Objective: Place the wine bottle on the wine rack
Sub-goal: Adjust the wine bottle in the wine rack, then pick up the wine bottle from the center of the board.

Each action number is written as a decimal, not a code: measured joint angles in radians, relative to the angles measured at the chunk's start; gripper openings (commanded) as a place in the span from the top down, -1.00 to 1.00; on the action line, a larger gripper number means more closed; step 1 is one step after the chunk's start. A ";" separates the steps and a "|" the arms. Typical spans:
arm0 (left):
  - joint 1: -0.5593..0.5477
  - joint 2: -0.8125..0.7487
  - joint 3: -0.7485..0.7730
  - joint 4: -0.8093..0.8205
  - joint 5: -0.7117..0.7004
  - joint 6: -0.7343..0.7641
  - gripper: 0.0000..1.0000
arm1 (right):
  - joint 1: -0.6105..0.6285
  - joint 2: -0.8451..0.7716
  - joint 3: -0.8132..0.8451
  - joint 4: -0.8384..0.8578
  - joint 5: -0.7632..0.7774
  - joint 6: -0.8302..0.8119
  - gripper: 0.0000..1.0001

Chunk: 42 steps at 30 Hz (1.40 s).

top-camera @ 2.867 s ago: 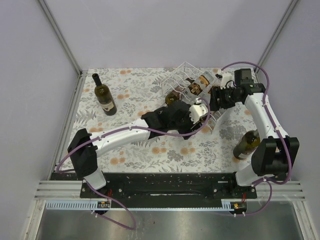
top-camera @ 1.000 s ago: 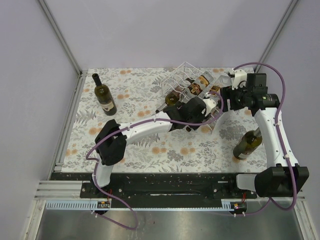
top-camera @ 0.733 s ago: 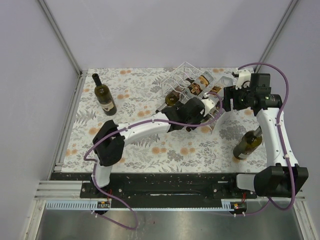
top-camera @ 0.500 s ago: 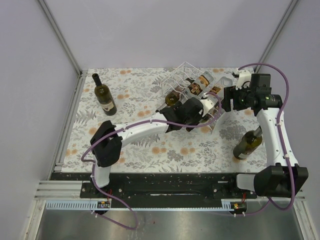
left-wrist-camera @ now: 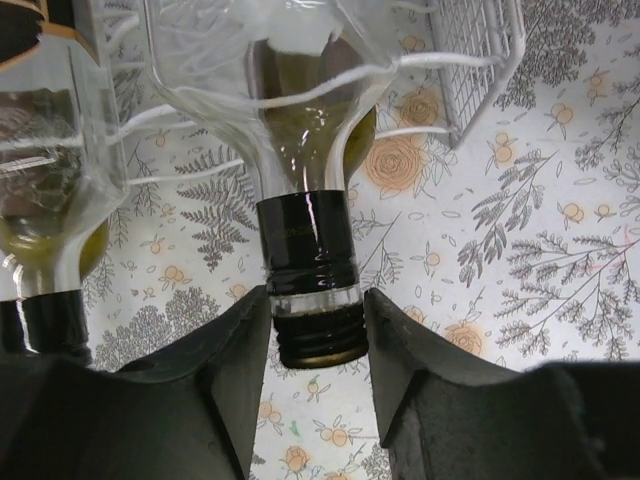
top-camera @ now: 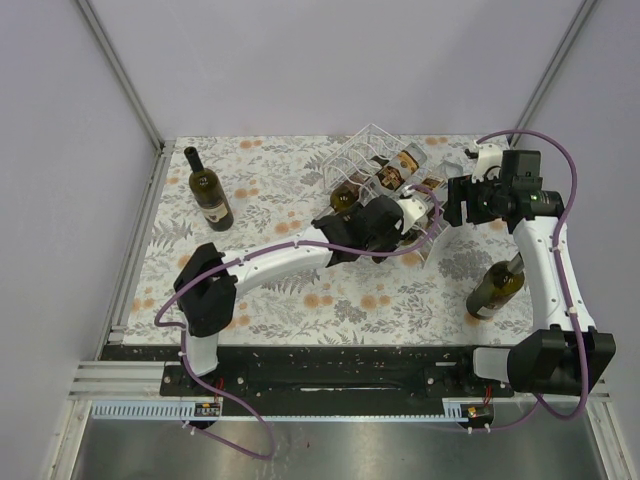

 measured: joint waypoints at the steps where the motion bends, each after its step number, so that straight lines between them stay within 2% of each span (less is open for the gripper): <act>1: 0.000 0.000 0.000 0.002 -0.002 0.000 -0.07 | 0.000 0.000 -0.001 0.000 0.000 0.000 -0.57; 6: -0.004 0.000 -0.006 -0.004 -0.009 0.002 -0.19 | -0.003 0.000 -0.008 0.000 -0.006 0.000 -0.57; 17: -0.011 -0.021 -0.013 -0.022 -0.024 0.014 -0.27 | -0.004 -0.003 -0.009 -0.002 -0.043 -0.003 -0.63; 27: -0.011 -0.205 -0.026 -0.101 0.006 0.111 -0.28 | -0.005 -0.027 0.021 -0.009 -0.082 -0.016 -0.71; 28: -0.010 -0.235 -0.032 -0.110 0.017 0.125 -0.29 | -0.005 -0.031 0.029 -0.009 -0.086 -0.015 -0.91; 29: -0.006 -0.261 -0.034 -0.122 0.025 0.137 -0.28 | -0.005 -0.034 0.034 -0.009 -0.088 -0.015 -0.99; 31: 0.003 -0.308 -0.034 -0.142 0.043 0.160 -0.28 | -0.005 -0.041 0.045 -0.006 -0.095 -0.011 -0.99; 34: 0.059 -0.375 -0.041 -0.170 0.084 0.192 -0.31 | -0.005 -0.048 0.054 0.006 -0.097 -0.010 -0.99; 42: 0.333 -0.510 -0.081 -0.322 0.103 0.326 -0.39 | -0.005 -0.063 0.054 0.063 -0.145 0.005 -0.99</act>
